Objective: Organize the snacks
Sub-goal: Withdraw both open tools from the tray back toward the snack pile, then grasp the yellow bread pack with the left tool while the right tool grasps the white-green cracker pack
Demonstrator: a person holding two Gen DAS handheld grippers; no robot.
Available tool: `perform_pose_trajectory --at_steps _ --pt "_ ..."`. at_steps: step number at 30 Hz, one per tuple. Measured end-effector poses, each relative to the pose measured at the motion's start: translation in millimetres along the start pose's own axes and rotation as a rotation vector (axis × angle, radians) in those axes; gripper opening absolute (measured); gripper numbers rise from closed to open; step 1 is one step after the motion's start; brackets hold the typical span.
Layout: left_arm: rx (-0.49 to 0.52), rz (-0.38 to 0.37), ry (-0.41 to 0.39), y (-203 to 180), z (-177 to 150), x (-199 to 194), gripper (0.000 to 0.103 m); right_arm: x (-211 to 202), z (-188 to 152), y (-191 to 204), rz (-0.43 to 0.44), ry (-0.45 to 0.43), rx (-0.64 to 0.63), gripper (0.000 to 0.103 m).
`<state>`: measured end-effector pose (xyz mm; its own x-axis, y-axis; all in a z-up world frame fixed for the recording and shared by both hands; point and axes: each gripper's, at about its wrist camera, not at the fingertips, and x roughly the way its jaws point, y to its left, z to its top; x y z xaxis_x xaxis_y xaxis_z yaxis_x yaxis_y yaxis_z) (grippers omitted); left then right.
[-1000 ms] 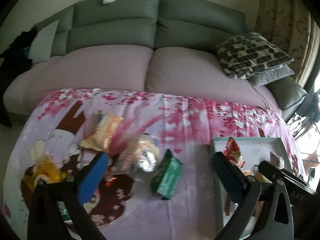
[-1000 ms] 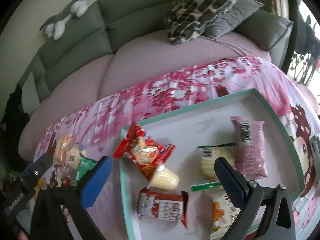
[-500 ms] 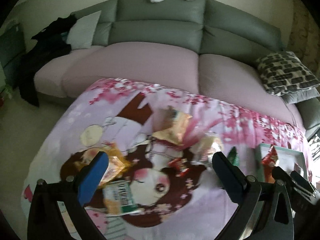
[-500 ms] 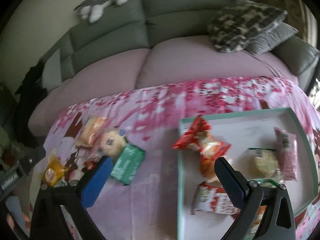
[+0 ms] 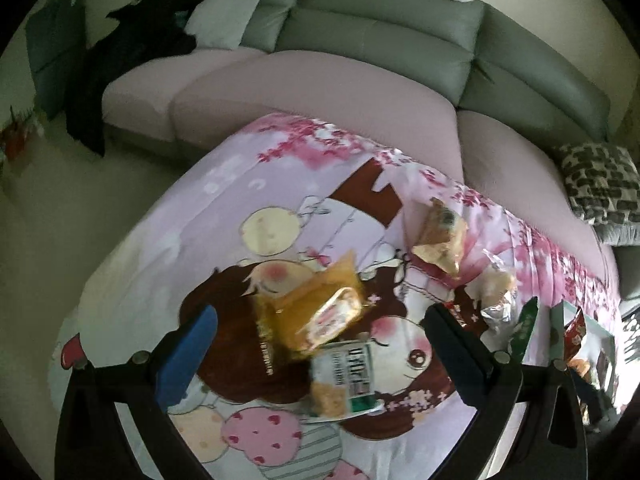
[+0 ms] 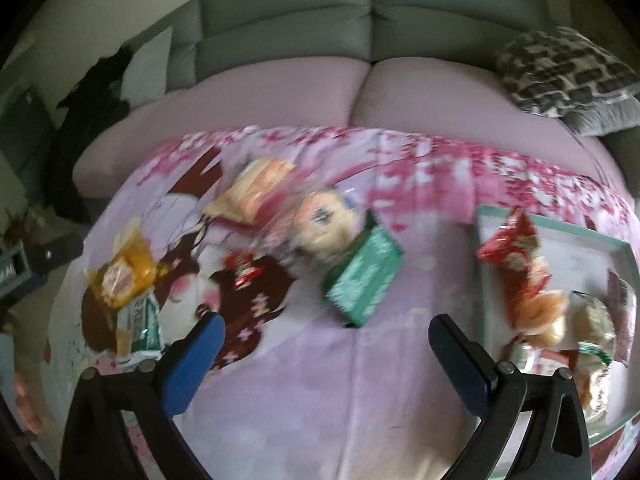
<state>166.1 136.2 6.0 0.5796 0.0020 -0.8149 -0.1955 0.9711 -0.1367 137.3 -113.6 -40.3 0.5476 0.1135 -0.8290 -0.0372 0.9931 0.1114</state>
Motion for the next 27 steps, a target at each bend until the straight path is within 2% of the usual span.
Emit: perform_pose_trajectory --at_steps 11,19,27 --pt "-0.035 0.003 0.103 40 -3 34 0.103 37 -15 63 0.097 0.113 -0.096 0.103" --pt "-0.040 -0.035 0.128 56 3 45 0.103 56 -22 124 0.178 0.146 -0.211 0.103" --pt "-0.066 -0.056 0.124 73 11 54 0.103 77 -31 159 0.174 0.169 -0.277 0.103"
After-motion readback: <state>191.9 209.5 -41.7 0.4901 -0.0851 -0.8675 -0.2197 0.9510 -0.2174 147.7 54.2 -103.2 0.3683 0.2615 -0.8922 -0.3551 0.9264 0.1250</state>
